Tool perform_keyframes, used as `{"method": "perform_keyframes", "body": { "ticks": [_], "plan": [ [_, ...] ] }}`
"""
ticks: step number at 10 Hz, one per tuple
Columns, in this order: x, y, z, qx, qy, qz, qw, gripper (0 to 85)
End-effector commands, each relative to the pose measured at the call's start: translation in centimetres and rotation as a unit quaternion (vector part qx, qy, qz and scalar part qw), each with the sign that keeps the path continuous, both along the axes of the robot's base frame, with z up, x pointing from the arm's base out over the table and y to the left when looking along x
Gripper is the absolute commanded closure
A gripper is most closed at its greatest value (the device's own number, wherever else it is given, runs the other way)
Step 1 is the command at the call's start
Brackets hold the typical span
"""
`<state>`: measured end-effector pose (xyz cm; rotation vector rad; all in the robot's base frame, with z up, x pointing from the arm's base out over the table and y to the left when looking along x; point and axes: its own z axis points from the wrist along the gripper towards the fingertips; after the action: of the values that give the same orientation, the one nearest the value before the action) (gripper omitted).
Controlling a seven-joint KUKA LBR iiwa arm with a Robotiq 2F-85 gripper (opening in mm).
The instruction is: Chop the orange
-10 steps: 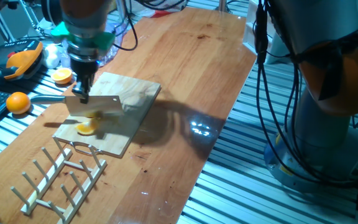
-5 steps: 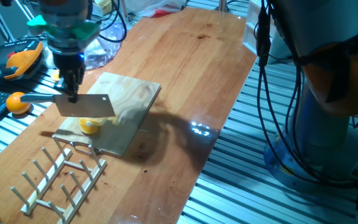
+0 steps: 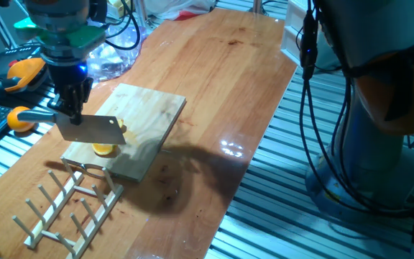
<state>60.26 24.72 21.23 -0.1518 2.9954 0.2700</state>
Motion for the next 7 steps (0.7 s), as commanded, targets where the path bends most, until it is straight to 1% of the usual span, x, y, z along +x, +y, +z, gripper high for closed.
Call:
{"method": "perform_keyframes", "body": {
  "ticks": [1,2,4,5,7],
  "plan": [
    [-0.31,0.3,0.1,0.001,-0.001,-0.003,1.0000,85.0],
    [-0.71,0.5,0.1,0.006,-0.002,-0.004,1.0000,85.0],
    [-1.64,1.1,-0.2,0.012,-0.010,-0.007,0.9999,85.0],
    [-1.93,1.2,-0.3,0.013,-0.010,-0.008,0.9998,85.0],
    [-1.54,1.0,-0.1,0.013,-0.005,-0.010,0.9998,85.0]
  ]
}}
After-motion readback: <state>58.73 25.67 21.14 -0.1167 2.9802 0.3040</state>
